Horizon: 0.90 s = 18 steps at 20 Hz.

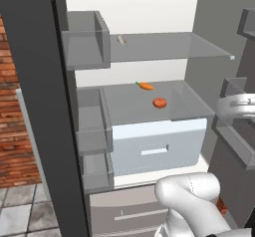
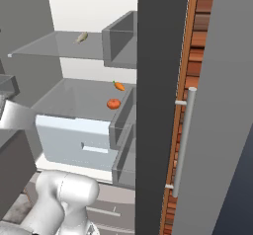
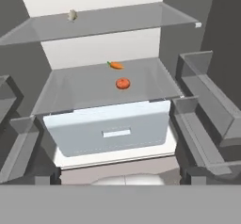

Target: Transport the steak and squash to the fridge. Place the steak on the rack containing meat and place the squash on the rack containing the vegetable, ensuring meats and vegetables are on different racks.

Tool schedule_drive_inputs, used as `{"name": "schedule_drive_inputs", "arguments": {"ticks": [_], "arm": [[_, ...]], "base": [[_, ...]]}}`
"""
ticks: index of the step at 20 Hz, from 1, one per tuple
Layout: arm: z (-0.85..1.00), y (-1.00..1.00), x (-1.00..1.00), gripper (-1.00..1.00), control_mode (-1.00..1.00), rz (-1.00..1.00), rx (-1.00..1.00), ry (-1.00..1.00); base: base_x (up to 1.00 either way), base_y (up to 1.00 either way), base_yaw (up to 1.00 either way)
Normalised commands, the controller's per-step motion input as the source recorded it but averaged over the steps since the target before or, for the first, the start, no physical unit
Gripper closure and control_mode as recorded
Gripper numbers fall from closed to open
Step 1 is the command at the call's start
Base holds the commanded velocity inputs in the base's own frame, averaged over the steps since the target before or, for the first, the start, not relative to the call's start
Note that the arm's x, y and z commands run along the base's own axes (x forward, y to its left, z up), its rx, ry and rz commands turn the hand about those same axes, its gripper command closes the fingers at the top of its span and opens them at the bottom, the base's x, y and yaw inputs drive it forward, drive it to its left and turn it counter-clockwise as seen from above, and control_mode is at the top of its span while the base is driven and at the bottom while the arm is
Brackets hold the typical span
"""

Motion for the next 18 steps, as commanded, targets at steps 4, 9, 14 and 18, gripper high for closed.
{"name": "schedule_drive_inputs", "arguments": {"ticks": [4,9,14,18], "arm": [[0.48,0.0,-0.29,-1.0,-1.0,0.03,0.0,-0.13],[0.16,0.0,-0.16,-1.0,1.0,0.01,0.0,0.0],[0.0,0.0,0.0,-1.0,1.0,0.0,0.0,0.0],[0.0,0.0,0.0,-1.0,1.0,0.0,0.0,0.0]], "base": [[0.0,0.0,0.0],[-0.35,0.08,0.02],[-0.9,0.4,0.09],[-1.0,0.91,0.12]]}}
